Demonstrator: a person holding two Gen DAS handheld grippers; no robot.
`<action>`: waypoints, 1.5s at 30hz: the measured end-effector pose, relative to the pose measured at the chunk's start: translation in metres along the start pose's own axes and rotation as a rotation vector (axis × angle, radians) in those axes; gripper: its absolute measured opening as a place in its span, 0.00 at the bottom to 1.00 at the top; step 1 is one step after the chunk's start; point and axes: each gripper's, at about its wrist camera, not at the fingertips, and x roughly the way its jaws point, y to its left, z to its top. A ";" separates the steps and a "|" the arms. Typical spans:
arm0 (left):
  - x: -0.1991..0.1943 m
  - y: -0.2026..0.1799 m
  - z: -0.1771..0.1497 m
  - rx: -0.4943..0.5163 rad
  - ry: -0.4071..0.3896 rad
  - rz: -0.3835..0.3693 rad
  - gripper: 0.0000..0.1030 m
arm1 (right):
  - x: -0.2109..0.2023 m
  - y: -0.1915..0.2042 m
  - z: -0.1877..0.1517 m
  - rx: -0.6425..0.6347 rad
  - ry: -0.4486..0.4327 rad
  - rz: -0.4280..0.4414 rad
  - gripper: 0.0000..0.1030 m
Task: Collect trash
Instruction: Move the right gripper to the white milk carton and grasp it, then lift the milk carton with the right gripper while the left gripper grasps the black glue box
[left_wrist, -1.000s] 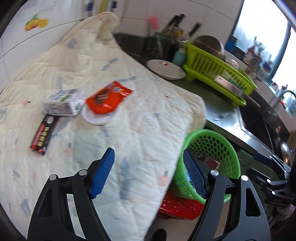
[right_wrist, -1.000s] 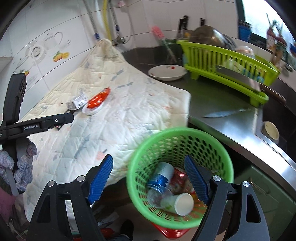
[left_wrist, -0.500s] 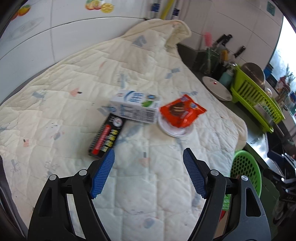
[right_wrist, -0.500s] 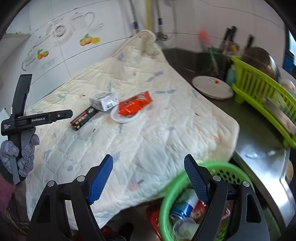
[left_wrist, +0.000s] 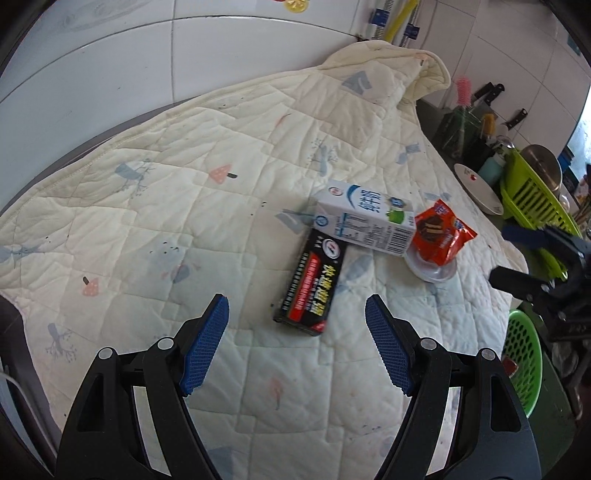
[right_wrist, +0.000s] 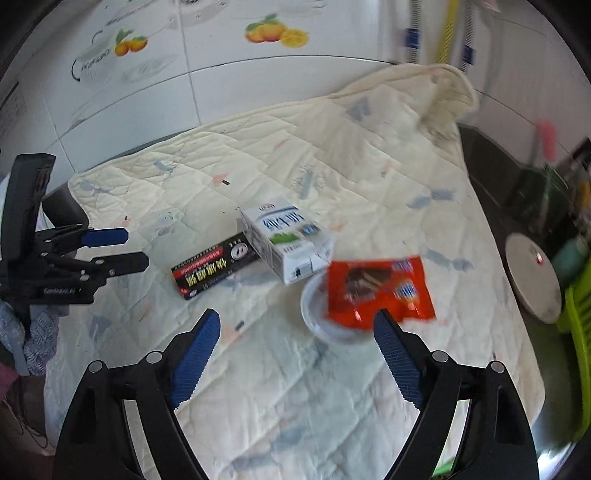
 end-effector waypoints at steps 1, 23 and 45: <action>0.001 0.004 0.001 -0.001 0.001 0.001 0.73 | 0.008 0.003 0.009 -0.020 0.010 0.008 0.80; 0.045 0.043 0.016 -0.006 0.046 -0.029 0.73 | 0.141 0.011 0.086 -0.217 0.256 0.038 0.83; 0.059 0.030 0.016 0.056 0.082 -0.067 0.75 | 0.164 0.004 0.088 -0.171 0.309 0.101 0.67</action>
